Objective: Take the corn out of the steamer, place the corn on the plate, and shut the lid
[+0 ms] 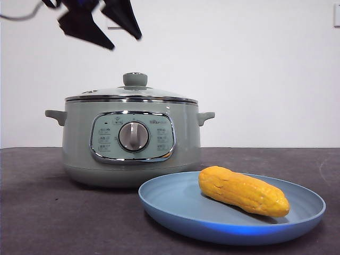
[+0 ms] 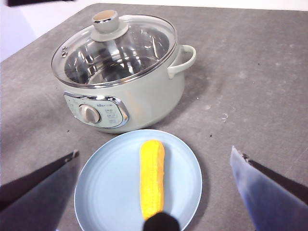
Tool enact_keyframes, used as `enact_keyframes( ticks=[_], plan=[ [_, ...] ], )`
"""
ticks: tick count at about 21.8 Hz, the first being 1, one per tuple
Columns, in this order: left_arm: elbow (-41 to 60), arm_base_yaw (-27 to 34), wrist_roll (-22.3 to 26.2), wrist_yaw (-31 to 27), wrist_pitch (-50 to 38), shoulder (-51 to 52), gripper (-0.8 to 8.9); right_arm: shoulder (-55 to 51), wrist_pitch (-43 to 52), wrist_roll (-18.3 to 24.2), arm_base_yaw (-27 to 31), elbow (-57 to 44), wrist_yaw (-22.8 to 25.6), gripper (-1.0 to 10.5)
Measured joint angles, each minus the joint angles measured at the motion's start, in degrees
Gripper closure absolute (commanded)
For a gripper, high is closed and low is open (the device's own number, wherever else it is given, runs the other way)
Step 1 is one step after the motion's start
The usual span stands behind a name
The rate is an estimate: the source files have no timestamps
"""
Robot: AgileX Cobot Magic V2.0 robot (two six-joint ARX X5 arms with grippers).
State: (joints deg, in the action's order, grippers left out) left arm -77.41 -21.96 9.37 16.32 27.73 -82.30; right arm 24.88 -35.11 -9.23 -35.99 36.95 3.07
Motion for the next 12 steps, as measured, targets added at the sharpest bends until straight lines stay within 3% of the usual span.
enact_keyframes(
  ticks=[6,12],
  plan=[
    [0.00,0.00,-0.15,0.92,13.07,8.24,3.76,0.00,0.00,0.00,0.00,0.00,-0.33,3.8],
    [-0.02,-0.02,-0.46,5.29,25.73,14.69,3.77,0.00,-0.11,0.00,0.00,0.00,-3.96,3.8]
  ],
)
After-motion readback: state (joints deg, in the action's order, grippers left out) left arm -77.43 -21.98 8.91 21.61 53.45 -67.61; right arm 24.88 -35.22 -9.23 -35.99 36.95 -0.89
